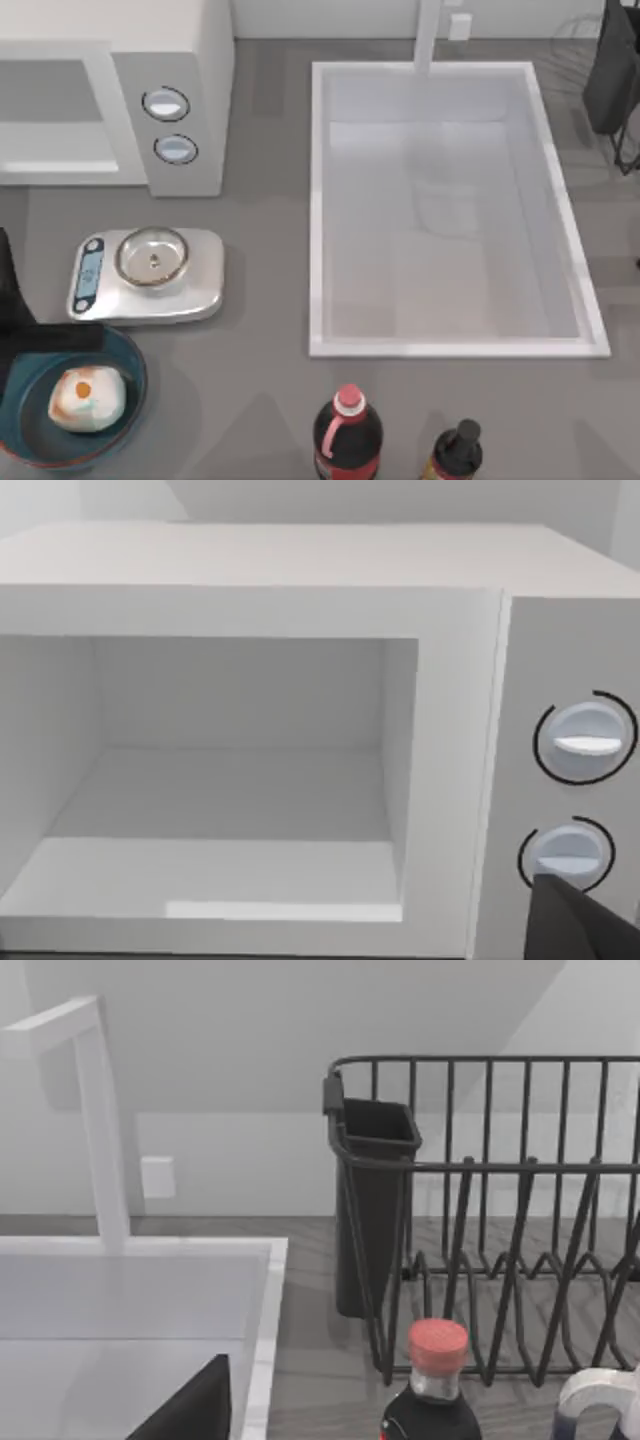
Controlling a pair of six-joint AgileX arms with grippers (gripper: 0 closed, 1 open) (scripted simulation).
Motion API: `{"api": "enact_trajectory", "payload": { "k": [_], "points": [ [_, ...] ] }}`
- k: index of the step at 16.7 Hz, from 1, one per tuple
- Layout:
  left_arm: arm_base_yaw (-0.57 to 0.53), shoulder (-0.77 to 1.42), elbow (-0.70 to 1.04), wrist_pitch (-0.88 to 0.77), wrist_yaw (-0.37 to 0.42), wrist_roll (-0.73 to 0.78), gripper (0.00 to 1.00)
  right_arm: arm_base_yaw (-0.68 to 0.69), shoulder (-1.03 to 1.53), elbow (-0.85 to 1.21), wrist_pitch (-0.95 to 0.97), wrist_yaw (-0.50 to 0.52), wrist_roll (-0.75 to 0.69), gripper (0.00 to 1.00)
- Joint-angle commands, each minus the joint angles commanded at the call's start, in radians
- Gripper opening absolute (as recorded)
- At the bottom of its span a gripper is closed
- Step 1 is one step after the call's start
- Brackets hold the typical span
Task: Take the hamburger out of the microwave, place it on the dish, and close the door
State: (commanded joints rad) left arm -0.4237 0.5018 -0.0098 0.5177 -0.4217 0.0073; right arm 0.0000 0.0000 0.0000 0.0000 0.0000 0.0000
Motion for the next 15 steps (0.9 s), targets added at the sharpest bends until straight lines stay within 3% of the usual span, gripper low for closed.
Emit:
{"api": "enact_trajectory", "payload": {
  "k": [8,15],
  "points": [
    [-0.021,0.070,0.001,0.069,-0.022,0.001,0.00,0.000,0.000,0.000,0.000,0.000,0.000,1.00],
    [-0.016,0.299,0.023,0.276,-0.014,0.004,0.00,0.000,0.000,0.000,0.000,0.000,0.000,1.00]
  ]
}}
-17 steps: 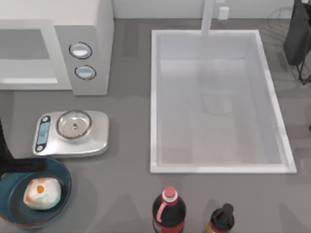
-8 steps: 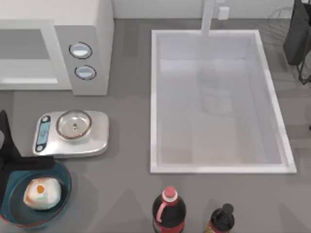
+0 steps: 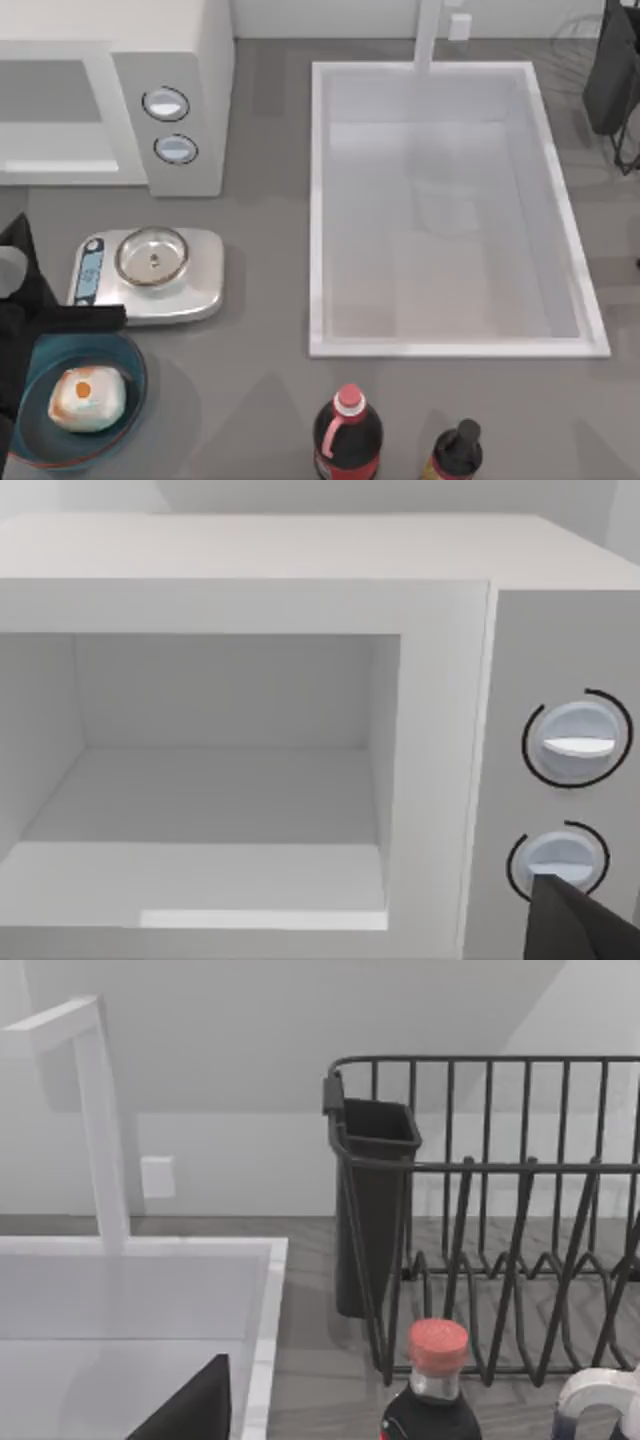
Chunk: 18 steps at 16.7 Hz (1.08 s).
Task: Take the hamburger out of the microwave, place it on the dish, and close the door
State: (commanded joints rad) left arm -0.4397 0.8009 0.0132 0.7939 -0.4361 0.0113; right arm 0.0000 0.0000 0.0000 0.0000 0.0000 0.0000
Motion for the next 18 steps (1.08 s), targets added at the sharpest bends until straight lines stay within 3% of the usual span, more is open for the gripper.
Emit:
{"api": "enact_trajectory", "payload": {
  "k": [6,9,13,18],
  "points": [
    [0.009,0.007,0.005,-0.008,0.008,0.007,0.00,0.000,0.000,0.000,0.000,0.000,0.000,1.00],
    [0.096,0.058,0.080,-0.097,0.072,0.062,0.00,0.000,0.000,0.000,0.000,0.000,0.000,1.00],
    [0.317,0.185,0.269,-0.324,0.236,0.201,0.00,0.000,0.000,0.000,0.000,0.000,0.000,1.00],
    [0.688,0.398,0.586,-0.706,0.512,0.427,0.00,0.000,0.000,0.000,0.000,0.000,0.000,1.00]
  ]
}}
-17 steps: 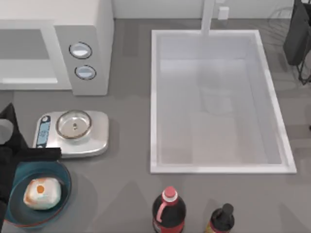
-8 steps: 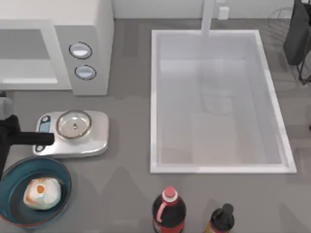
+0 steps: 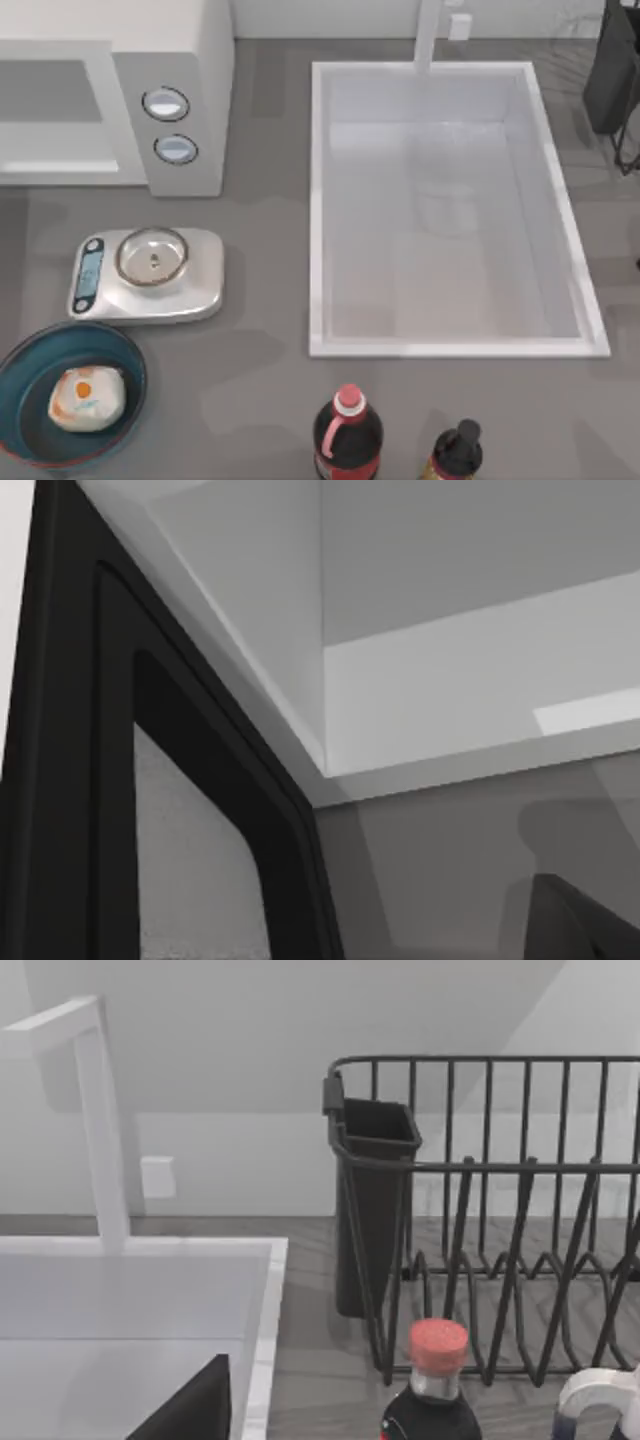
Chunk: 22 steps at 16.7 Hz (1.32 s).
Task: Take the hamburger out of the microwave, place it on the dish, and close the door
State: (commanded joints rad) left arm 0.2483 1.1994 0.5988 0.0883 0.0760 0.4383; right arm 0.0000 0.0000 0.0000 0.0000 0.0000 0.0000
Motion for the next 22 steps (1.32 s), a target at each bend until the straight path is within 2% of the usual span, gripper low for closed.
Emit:
{"api": "enact_trajectory", "payload": {
  "k": [6,11,14,22],
  "points": [
    [0.447,0.260,0.386,-0.468,0.337,0.262,0.00,0.000,0.000,0.000,0.000,0.000,0.000,1.00],
    [0.704,0.414,0.612,-0.742,0.533,0.409,0.00,0.000,0.000,0.000,0.000,0.000,0.000,1.00],
    [0.765,0.451,0.666,-0.807,0.579,0.443,0.00,0.000,0.000,0.000,0.000,0.000,0.000,1.00],
    [0.756,0.457,0.637,-0.769,0.590,0.435,0.00,0.000,0.000,0.000,0.000,0.000,0.000,1.00]
  ]
}}
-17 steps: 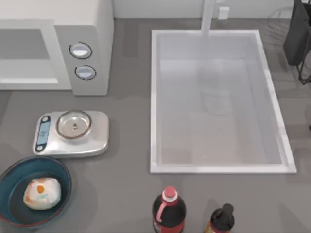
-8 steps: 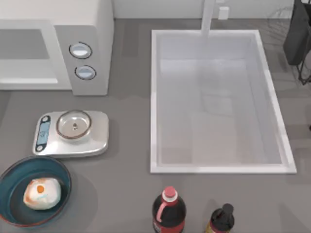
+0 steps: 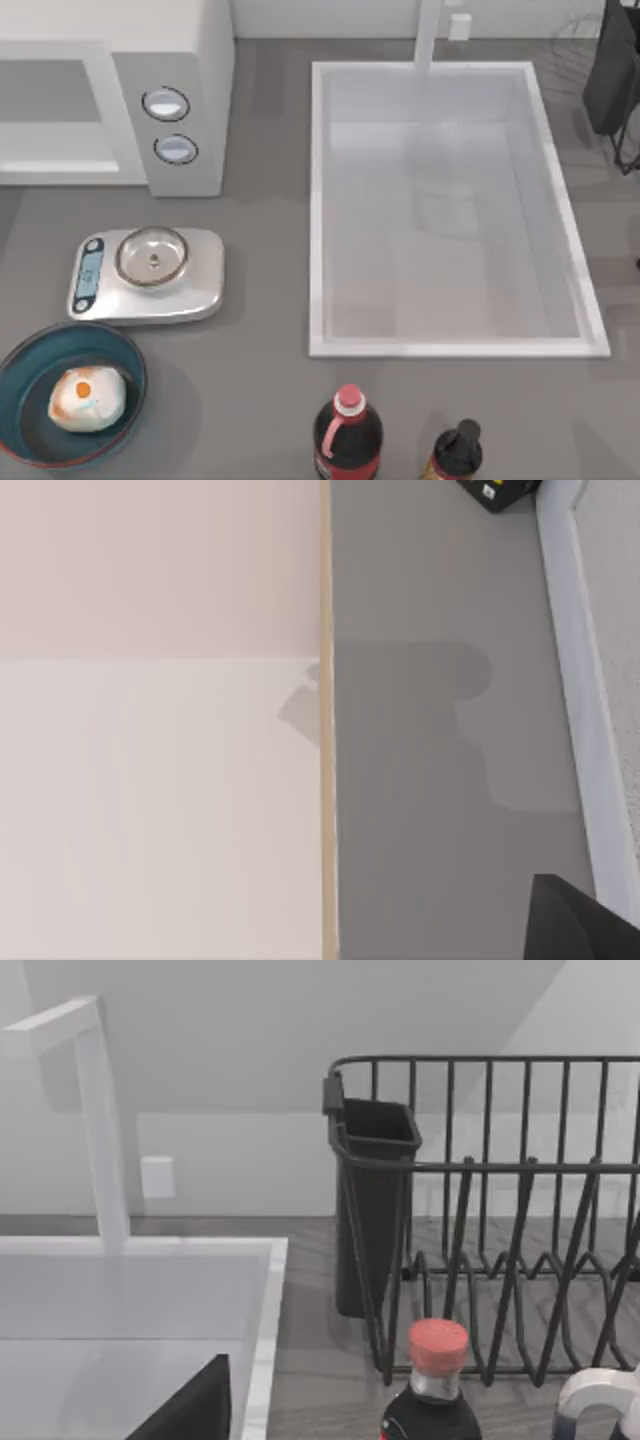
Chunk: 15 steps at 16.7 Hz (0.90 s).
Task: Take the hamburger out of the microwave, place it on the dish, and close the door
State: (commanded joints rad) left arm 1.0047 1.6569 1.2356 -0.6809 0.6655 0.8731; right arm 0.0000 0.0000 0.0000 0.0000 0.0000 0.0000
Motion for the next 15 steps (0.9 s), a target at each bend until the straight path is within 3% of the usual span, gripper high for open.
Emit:
{"api": "enact_trajectory", "payload": {
  "k": [7,15],
  "points": [
    [0.011,0.106,-0.202,0.317,-0.006,0.012,0.00,0.000,0.000,0.000,0.000,0.000,0.000,1.00],
    [0.009,0.081,-0.249,0.369,-0.014,0.000,0.00,0.000,0.000,0.000,0.000,0.000,0.000,1.00]
  ]
}}
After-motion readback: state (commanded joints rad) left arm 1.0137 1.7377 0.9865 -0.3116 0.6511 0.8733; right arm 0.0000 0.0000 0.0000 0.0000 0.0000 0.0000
